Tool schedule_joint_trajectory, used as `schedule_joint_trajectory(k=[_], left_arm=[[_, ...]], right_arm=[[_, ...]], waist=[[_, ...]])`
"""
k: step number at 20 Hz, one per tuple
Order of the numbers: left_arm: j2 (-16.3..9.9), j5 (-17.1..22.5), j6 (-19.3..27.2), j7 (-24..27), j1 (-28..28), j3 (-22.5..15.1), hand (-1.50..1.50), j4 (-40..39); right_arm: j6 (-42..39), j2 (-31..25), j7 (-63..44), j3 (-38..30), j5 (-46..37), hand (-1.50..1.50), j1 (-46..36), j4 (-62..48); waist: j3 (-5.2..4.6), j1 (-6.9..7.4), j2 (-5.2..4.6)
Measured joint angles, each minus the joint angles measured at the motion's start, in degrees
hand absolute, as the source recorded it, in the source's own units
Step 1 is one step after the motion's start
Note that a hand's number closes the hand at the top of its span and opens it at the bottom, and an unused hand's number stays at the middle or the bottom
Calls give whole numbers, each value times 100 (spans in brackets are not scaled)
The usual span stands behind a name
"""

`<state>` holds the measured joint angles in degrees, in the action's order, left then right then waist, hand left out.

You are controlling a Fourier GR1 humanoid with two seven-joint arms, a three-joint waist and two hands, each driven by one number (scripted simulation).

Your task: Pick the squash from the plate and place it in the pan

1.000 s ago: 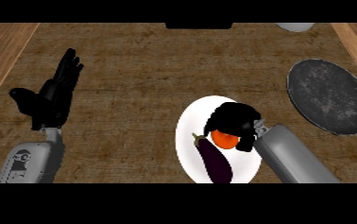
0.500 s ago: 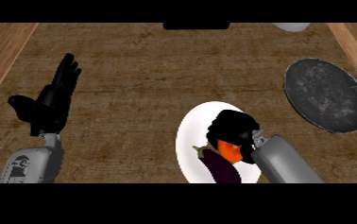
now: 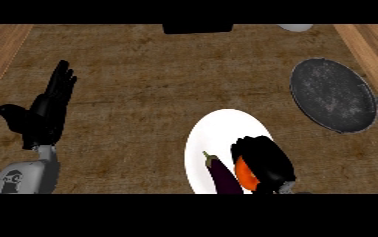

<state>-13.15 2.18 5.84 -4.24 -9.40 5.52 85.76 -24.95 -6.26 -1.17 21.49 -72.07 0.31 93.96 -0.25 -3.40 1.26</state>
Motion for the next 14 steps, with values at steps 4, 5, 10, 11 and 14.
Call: schedule_joint_trajectory(k=[4,5,10,11,14], left_arm=[[-2,52,-57,-31,16,0,0,77],[33,23,-33,-7,26,-26,0,60],[6,21,-74,-58,-181,-13,0,-45],[-2,25,-113,-16,-132,-18,0,-26],[26,2,-131,-81,-186,-66,0,32]], right_arm=[[612,117,-412,144,-233,150,656,1297],[704,154,-482,184,-244,150,802,1638],[879,232,-811,200,-167,150,1471,3196],[835,261,-895,110,-128,150,1457,3424],[847,371,-994,-308,182,150,1375,3765]], waist=[[13,38,-22],[15,48,-30],[20,137,-75],[21,172,-83],[23,243,-103]])
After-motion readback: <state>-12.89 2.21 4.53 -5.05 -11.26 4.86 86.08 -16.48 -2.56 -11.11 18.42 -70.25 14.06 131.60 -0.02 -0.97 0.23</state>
